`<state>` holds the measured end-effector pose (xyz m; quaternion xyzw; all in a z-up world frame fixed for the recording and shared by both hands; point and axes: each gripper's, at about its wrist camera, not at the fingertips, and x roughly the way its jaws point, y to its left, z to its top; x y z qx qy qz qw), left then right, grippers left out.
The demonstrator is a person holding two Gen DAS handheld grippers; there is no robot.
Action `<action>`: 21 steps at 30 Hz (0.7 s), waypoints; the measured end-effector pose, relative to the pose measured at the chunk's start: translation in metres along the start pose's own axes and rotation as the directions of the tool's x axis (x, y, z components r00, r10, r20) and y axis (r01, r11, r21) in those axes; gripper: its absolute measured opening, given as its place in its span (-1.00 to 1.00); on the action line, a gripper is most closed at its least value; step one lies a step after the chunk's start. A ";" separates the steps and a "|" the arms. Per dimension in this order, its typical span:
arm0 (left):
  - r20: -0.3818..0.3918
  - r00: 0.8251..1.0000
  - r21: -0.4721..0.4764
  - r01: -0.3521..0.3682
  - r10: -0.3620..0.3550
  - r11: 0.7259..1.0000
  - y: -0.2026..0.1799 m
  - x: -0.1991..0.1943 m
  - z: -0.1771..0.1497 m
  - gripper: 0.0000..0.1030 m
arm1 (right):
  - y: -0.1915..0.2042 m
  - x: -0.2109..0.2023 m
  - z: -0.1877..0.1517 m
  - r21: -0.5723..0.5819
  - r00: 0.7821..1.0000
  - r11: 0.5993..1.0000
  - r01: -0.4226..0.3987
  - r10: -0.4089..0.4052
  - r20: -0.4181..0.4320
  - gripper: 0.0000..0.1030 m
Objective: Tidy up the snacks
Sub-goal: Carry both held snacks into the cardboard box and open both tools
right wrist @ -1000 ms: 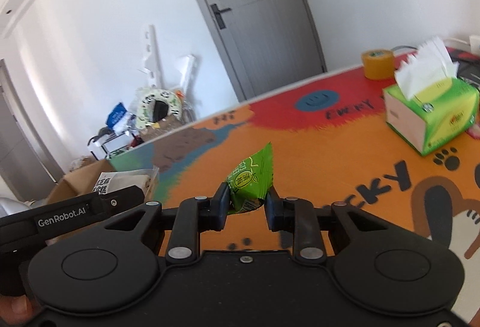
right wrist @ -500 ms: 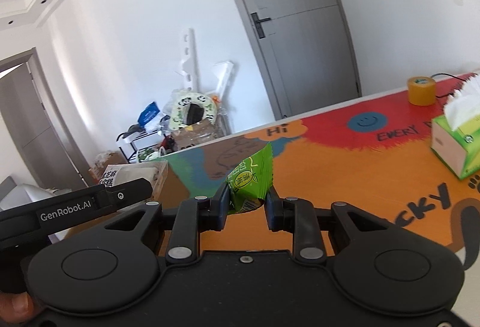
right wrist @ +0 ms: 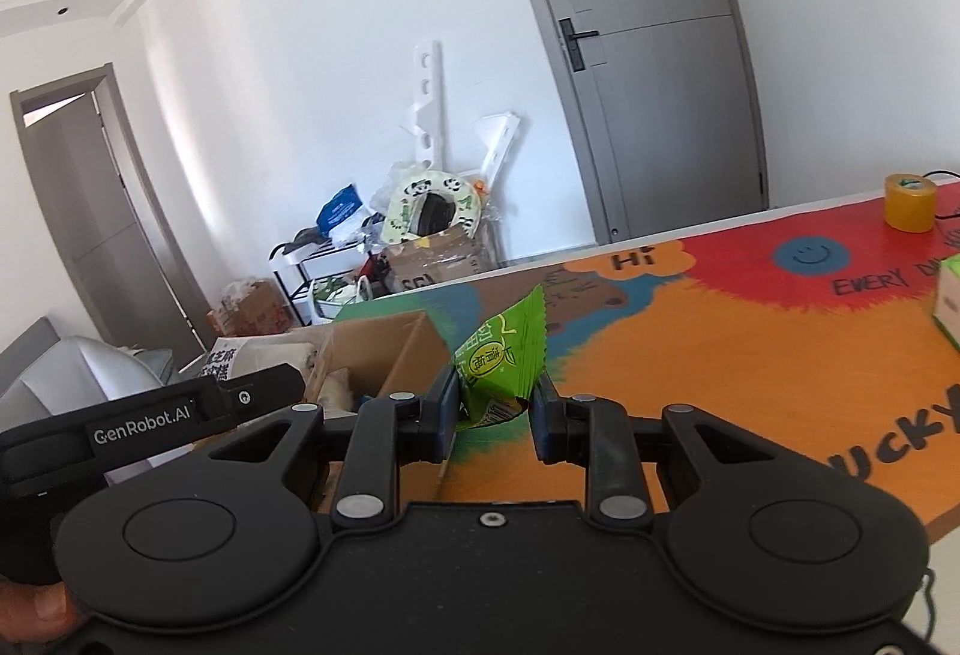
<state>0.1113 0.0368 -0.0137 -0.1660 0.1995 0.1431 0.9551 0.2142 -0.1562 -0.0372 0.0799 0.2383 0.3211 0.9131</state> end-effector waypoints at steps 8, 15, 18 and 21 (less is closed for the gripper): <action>-0.005 0.999 -0.039 -0.039 0.039 0.998 0.031 0.004 0.005 0.00 | 0.026 0.016 0.000 -0.033 0.999 0.999 -0.040 0.039 -0.020 -0.50; -0.034 0.998 -0.072 -0.064 0.062 0.995 0.054 0.015 0.007 0.01 | 0.048 0.034 -0.001 -0.058 0.997 0.996 -0.067 0.064 -0.048 -0.50; -0.062 0.997 -0.070 -0.053 0.048 0.996 0.060 0.015 0.009 0.05 | 0.057 0.043 -0.001 -0.068 0.996 0.995 -0.078 0.074 -0.059 -0.50; -0.043 0.998 -0.069 -0.057 0.054 0.996 0.066 0.007 0.012 0.22 | 0.065 0.050 -0.001 -0.077 0.994 0.993 -0.089 0.084 -0.068 -0.50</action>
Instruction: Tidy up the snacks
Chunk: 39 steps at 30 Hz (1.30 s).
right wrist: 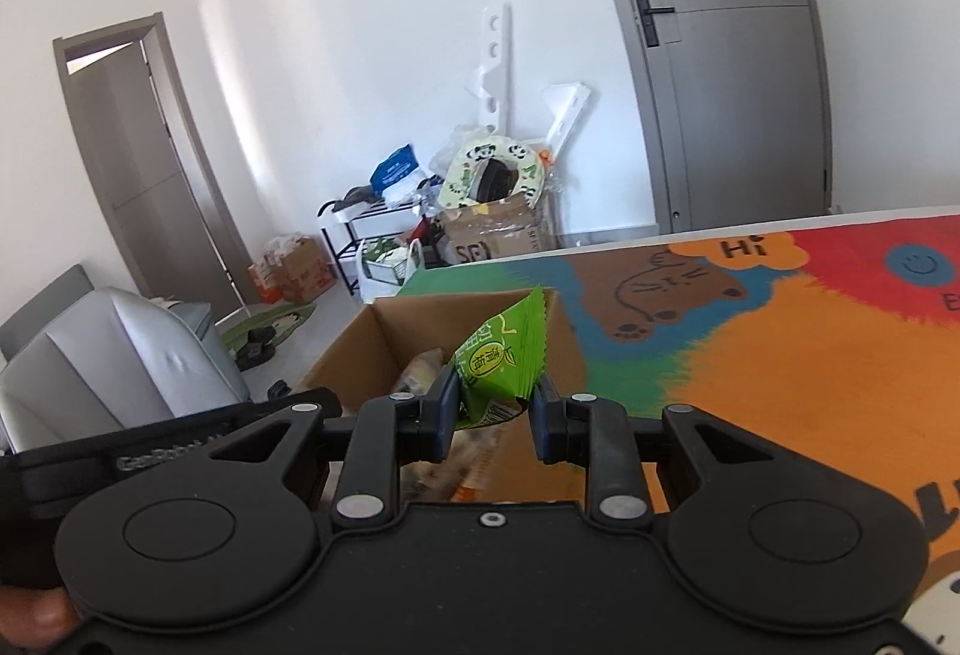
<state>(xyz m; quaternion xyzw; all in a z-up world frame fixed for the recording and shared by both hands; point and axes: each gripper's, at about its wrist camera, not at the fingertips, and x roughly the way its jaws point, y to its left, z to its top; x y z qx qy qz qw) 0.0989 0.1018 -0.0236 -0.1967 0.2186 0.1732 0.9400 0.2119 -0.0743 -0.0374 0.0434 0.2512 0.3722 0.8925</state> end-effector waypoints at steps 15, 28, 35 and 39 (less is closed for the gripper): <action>0.024 0.997 -0.083 -0.075 0.077 0.994 0.046 0.005 0.020 0.29 | 0.022 0.045 0.021 -0.038 0.999 0.999 -0.023 0.021 -0.034 -0.49; -0.014 0.996 -0.108 -0.087 0.086 0.990 0.057 0.017 0.018 0.44 | 0.013 0.044 0.018 -0.013 0.999 0.999 0.044 -0.044 -0.030 0.16; -0.001 0.998 -0.048 -0.066 0.066 0.997 0.030 0.009 0.012 0.69 | -0.010 0.017 0.010 0.017 0.998 0.998 0.066 -0.066 -0.020 0.39; -0.009 0.998 -0.019 -0.059 0.059 0.998 0.015 0.005 0.007 0.70 | -0.025 0.002 0.006 0.041 0.997 0.996 0.080 -0.080 -0.010 0.47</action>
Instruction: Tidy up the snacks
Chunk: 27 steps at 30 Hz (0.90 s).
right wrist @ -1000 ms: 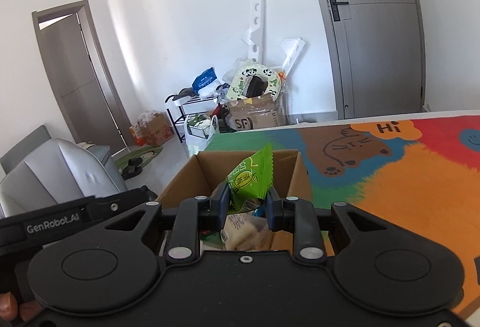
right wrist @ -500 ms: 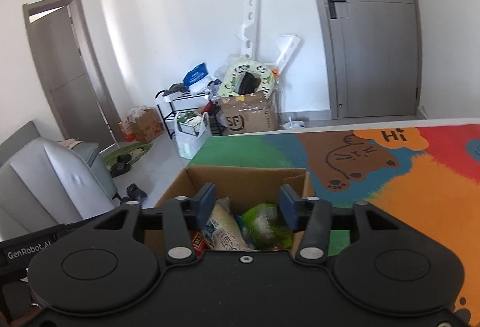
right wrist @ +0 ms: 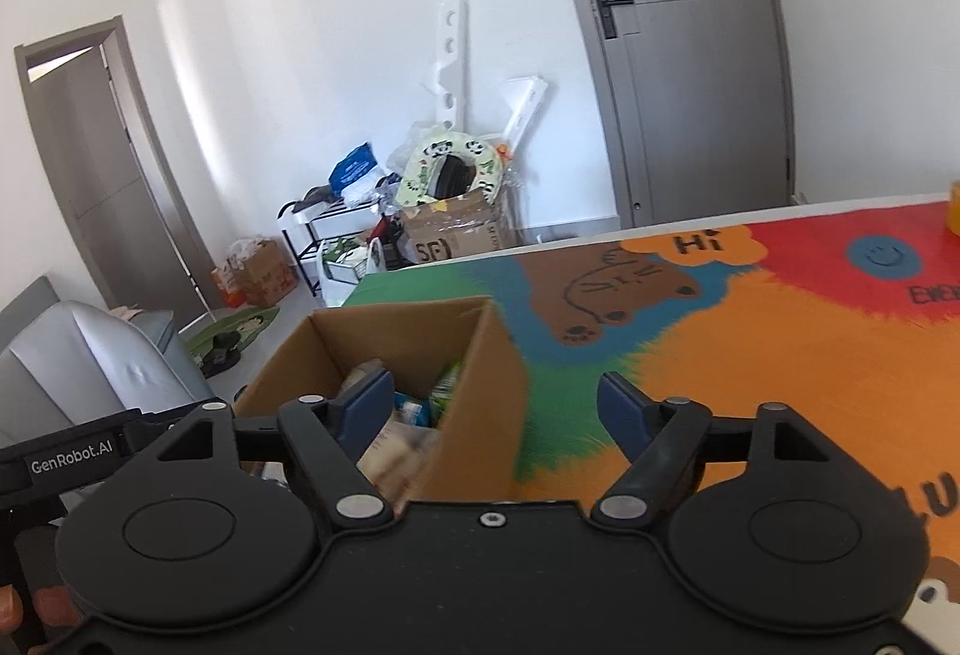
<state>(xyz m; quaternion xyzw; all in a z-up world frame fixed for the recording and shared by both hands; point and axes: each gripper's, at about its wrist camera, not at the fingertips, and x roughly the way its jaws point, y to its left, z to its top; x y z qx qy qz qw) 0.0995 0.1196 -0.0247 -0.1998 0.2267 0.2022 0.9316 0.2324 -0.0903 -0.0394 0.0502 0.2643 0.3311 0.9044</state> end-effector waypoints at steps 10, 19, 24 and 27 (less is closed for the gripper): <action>0.002 1.000 0.074 0.026 -0.027 0.997 -0.032 -0.018 -0.011 0.82 | -0.033 -0.041 -0.008 0.049 0.998 0.998 0.028 -0.031 0.054 0.80; -0.013 0.999 0.138 0.045 -0.043 0.989 -0.051 -0.033 -0.020 0.88 | -0.053 -0.069 -0.016 0.076 0.997 0.996 0.034 -0.040 0.070 1.00; -0.020 0.998 0.158 0.057 -0.054 0.986 -0.055 -0.042 -0.026 0.91 | -0.060 -0.085 -0.019 0.085 0.996 0.995 0.046 -0.052 0.077 1.00; -0.024 0.998 0.174 0.069 -0.066 0.982 -0.058 -0.048 -0.029 0.93 | -0.062 -0.093 -0.021 0.082 0.995 0.995 0.051 -0.057 0.077 1.00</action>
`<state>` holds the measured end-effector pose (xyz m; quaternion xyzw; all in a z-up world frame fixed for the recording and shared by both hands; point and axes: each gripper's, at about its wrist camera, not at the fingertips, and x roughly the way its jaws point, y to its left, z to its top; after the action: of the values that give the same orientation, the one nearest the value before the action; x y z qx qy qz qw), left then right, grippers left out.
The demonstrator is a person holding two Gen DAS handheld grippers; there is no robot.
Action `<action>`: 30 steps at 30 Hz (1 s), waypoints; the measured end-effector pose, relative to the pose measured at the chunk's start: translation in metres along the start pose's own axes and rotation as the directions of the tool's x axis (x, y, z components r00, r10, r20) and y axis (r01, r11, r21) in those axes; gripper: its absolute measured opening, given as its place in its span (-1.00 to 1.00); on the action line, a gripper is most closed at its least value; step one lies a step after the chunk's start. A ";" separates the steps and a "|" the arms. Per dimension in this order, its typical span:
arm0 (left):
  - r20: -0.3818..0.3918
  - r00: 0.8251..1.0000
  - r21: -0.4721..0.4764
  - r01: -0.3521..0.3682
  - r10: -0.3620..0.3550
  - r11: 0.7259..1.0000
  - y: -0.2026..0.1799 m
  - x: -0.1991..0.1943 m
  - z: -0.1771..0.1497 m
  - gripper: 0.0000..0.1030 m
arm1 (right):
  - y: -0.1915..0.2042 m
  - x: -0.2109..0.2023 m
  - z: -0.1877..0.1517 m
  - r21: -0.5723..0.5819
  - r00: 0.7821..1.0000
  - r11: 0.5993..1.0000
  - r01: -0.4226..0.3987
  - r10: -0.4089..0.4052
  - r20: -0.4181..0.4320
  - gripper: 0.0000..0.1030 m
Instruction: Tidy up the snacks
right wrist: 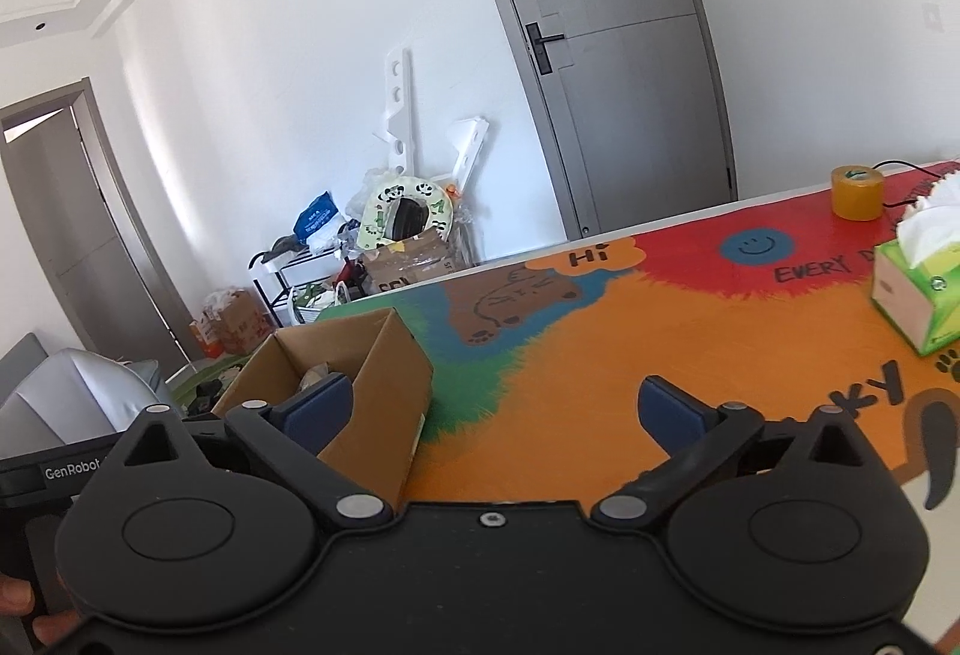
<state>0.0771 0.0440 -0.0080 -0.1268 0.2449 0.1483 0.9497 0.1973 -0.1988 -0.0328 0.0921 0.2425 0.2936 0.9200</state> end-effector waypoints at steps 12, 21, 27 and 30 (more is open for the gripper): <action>0.002 1.000 0.032 0.031 -0.031 0.999 -0.007 -0.028 -0.010 0.99 | -0.006 -0.041 -0.005 -0.017 1.000 1.000 0.016 -0.015 0.022 1.00; -0.009 0.999 0.057 0.051 -0.051 0.997 -0.009 -0.043 -0.018 0.99 | -0.009 -0.065 -0.010 -0.022 0.999 0.999 0.031 -0.030 0.020 1.00; -0.021 0.997 0.071 0.072 -0.070 0.995 -0.008 -0.051 -0.025 0.99 | -0.004 -0.079 -0.015 -0.042 0.999 0.998 0.035 -0.035 0.016 1.00; -0.028 0.996 0.081 0.082 -0.080 0.993 -0.007 -0.056 -0.028 0.99 | -0.001 -0.085 -0.017 -0.050 0.999 0.998 0.034 -0.033 0.012 1.00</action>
<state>0.0208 0.0167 -0.0026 -0.0994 0.2573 0.0980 0.9562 0.1282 -0.2489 -0.0146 0.0665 0.2313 0.2837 0.9282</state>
